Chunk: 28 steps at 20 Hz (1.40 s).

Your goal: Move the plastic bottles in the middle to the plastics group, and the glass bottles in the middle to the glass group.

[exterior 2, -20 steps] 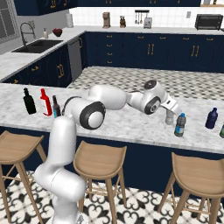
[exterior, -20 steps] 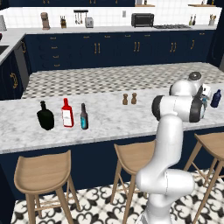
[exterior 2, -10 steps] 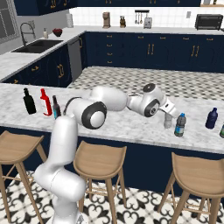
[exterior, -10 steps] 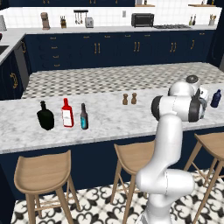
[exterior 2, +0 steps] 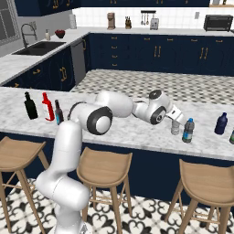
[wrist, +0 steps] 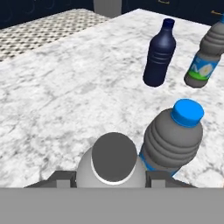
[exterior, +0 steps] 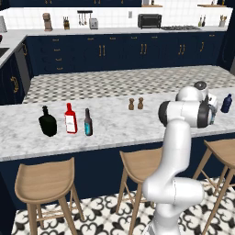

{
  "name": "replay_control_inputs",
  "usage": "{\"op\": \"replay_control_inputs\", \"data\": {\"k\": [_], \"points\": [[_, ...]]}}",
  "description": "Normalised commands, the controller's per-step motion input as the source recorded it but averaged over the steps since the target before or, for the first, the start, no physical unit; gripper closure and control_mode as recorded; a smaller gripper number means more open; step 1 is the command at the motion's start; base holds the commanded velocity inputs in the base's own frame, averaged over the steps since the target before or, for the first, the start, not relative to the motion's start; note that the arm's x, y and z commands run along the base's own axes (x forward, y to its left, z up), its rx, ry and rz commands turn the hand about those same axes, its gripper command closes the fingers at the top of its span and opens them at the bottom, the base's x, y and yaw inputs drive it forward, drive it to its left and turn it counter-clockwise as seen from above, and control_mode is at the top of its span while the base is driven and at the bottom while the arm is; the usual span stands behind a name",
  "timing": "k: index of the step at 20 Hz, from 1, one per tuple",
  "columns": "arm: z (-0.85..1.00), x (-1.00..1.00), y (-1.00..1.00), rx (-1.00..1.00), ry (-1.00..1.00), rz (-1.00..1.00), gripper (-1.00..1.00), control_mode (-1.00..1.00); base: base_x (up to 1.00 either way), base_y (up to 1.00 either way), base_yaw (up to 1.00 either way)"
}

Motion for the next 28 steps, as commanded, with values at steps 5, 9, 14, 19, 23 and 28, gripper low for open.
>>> {"op": "replay_control_inputs", "data": {"k": [5,9,14,19,23,28], "points": [[0.0,0.23,-0.03,0.0,0.0,0.0,1.0,-1.0,0.0,0.0,0.0],[0.0,0.03,-0.12,0.0,0.0,0.0,1.0,-1.0,0.0,0.0,0.0],[-0.18,0.0,-0.07,0.0,0.0,0.0,1.0,-1.0,0.0,0.0,0.0],[-0.28,0.0,0.0,0.0,0.0,0.0,1.0,-1.0,0.0,0.0,0.0],[-0.08,0.0,0.0,0.0,0.0,0.0,1.0,-1.0,0.0,0.0,0.0],[-0.11,0.0,0.0,0.0,0.0,0.0,1.0,-1.0,0.0,0.0,0.0]]}}
